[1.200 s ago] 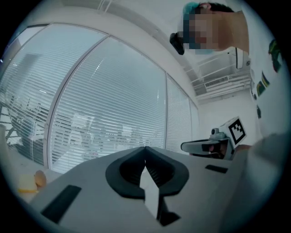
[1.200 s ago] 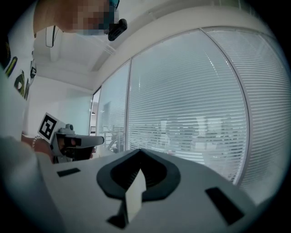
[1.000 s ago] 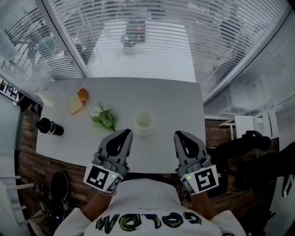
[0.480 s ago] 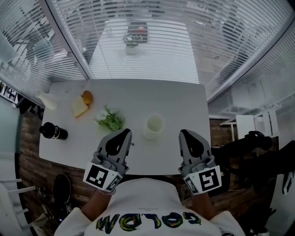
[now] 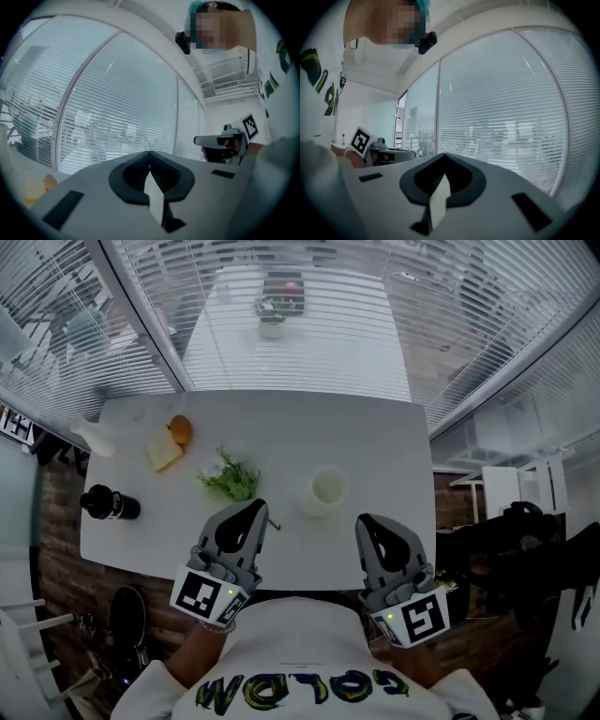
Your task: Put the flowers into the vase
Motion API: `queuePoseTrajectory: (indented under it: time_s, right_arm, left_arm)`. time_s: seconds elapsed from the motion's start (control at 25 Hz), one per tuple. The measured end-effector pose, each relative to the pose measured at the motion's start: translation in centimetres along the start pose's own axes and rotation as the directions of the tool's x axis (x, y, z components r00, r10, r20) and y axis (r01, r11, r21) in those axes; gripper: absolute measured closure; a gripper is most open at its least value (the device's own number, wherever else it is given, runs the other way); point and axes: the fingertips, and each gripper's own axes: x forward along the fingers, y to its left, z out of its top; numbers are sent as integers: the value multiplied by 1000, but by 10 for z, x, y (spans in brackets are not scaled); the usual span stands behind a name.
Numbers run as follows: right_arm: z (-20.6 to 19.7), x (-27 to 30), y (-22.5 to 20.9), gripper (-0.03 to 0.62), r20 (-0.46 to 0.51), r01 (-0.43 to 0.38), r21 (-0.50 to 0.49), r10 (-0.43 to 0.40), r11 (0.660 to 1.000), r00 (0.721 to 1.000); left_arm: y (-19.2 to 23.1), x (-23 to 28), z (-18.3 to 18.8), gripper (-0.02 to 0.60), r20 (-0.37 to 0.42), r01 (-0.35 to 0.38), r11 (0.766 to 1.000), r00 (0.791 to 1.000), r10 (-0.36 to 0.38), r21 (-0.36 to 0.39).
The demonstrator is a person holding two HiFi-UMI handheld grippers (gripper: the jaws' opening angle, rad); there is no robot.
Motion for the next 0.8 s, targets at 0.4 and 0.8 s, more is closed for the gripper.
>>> queuePoseTrajectory:
  time_s: [0.4, 0.8]
  right_arm:
    - [-48, 31, 44, 585, -102, -107, 30, 110, 994, 989]
    - [-105, 71, 77, 569, -236, -177, 27, 178, 984, 955]
  left_arm:
    - [31, -16, -41, 568, -85, -74, 997, 994, 71, -35]
    - [62, -32, -78, 566, -173, -126, 988, 979, 109, -91]
